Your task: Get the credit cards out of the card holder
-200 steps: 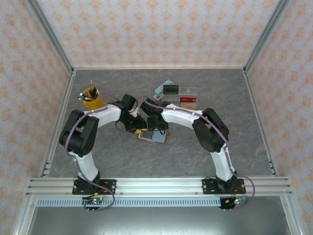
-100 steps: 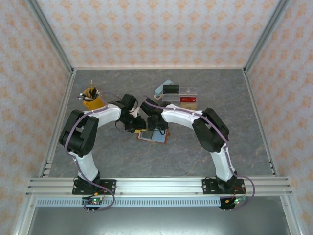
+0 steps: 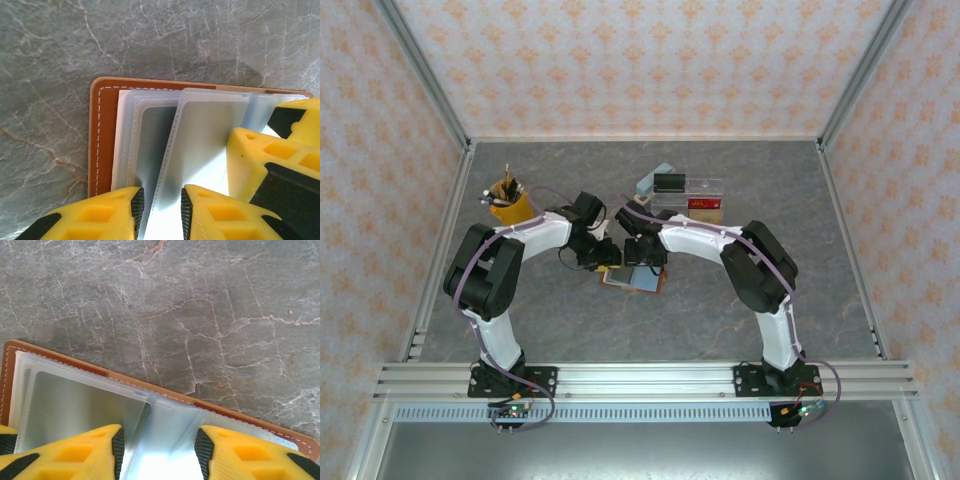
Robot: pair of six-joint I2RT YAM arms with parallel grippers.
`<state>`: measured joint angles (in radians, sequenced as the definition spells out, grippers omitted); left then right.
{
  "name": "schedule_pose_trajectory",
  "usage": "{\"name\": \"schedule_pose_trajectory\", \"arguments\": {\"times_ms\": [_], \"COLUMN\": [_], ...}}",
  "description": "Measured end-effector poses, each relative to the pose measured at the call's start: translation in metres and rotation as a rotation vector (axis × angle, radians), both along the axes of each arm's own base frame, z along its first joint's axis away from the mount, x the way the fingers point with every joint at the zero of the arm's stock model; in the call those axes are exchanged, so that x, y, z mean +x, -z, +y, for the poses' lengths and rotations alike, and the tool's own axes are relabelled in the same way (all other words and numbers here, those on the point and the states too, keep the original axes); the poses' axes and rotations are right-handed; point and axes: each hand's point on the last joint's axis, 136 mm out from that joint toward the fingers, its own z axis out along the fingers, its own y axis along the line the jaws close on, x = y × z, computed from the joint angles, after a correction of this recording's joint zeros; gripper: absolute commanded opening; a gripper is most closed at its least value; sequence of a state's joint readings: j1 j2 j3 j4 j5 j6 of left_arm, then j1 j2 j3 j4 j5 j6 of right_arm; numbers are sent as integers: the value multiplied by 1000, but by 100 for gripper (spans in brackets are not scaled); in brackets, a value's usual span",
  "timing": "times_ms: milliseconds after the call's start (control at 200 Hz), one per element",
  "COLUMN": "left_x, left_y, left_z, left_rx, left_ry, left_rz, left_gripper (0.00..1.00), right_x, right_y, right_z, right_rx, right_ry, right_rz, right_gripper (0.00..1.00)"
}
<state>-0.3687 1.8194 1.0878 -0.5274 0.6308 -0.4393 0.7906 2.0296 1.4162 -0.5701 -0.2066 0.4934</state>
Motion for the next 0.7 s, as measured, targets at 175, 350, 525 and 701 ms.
{"name": "schedule_pose_trajectory", "arguments": {"times_ms": [175,350,525,701], "left_x": [-3,-4,-6,-4], "left_y": [-1,-2,-2,-17], "left_z": [-7,-8,-8,-5], "left_rx": [-17,-24,-20,-10], "left_ry": [18,19,18,9], "left_rz": [5,9,18,-23], "left_gripper": [30,23,12,7], "right_x": [0,1,2,4], "right_y": [-1,-3,-7,-14], "right_z": [0,2,2,1], "right_rx": [57,90,115,131], "right_ry": [7,8,13,20], "right_rz": [13,18,15,7], "right_gripper": [47,47,49,54]}}
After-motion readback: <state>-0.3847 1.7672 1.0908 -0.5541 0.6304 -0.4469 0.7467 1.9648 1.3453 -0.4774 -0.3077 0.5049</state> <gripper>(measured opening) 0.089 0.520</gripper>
